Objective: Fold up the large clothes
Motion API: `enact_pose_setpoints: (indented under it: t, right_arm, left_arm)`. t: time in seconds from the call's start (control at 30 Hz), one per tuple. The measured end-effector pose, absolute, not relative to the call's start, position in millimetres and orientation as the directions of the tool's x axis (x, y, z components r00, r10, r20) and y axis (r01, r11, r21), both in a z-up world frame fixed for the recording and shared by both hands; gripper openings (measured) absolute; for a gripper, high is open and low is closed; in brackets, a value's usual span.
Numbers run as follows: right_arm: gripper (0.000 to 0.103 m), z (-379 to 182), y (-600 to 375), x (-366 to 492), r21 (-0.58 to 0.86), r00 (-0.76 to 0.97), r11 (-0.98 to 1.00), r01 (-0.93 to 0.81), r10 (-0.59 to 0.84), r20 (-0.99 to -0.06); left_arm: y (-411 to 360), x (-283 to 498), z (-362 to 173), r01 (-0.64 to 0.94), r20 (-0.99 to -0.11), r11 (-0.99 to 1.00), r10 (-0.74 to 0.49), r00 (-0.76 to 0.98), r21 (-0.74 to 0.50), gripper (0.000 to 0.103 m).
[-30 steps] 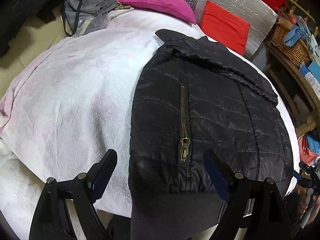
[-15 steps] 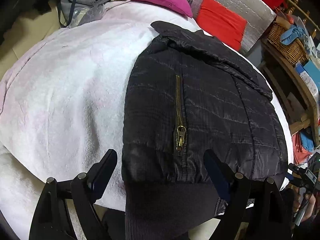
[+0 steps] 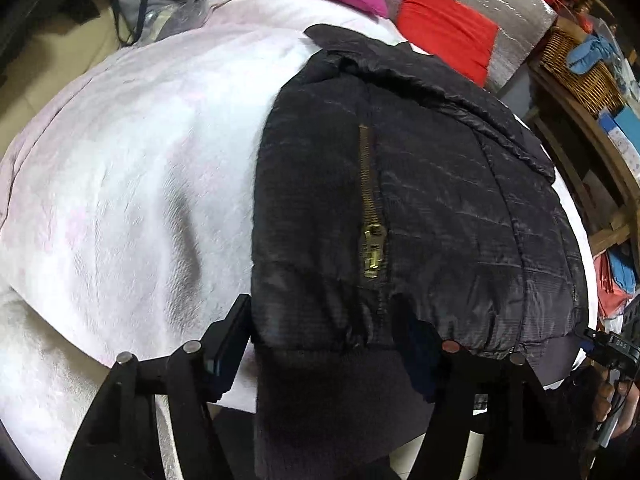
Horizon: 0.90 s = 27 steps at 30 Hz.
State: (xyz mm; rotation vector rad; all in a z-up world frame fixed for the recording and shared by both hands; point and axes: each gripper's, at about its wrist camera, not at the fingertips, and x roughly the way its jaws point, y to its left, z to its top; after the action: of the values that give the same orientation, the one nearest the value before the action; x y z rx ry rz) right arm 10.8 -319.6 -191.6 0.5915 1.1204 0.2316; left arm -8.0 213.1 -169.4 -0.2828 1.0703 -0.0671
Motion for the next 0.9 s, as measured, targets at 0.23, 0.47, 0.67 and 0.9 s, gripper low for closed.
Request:
enact_pose_setpoints:
  t: [0.23, 0.47, 0.67, 0.9]
  right_arm:
    - [0.035, -191, -305, 10, 0.492, 0.409, 0.867, 0.075, 0.423, -0.808]
    - [0.009, -165, -310, 2, 0.484, 0.428, 0.874, 0.034, 0.425, -0.798]
    - [0.008, -145, -318, -6, 0.515, 0.471, 0.857, 0.011, 0.45, -0.759]
    - [0.008, -177, -321, 0, 0.563, 0.434, 0.825, 0.055, 0.488, -0.758]
  left_arm:
    - [207, -9, -175, -0.066, -0.862, 0.968, -0.182, 0.474, -0.24, 0.057]
    - [220, -19, -153, -0.047, -0.809, 0.947, -0.245, 0.534, -0.318, 0.019]
    - [226, -27, -149, -0.053, -0.8, 0.941, -0.254, 0.543, -0.334, 0.019]
    - [222, -26, -157, -0.069, -0.819, 0.948, -0.229, 0.527, -0.31, 0.019]
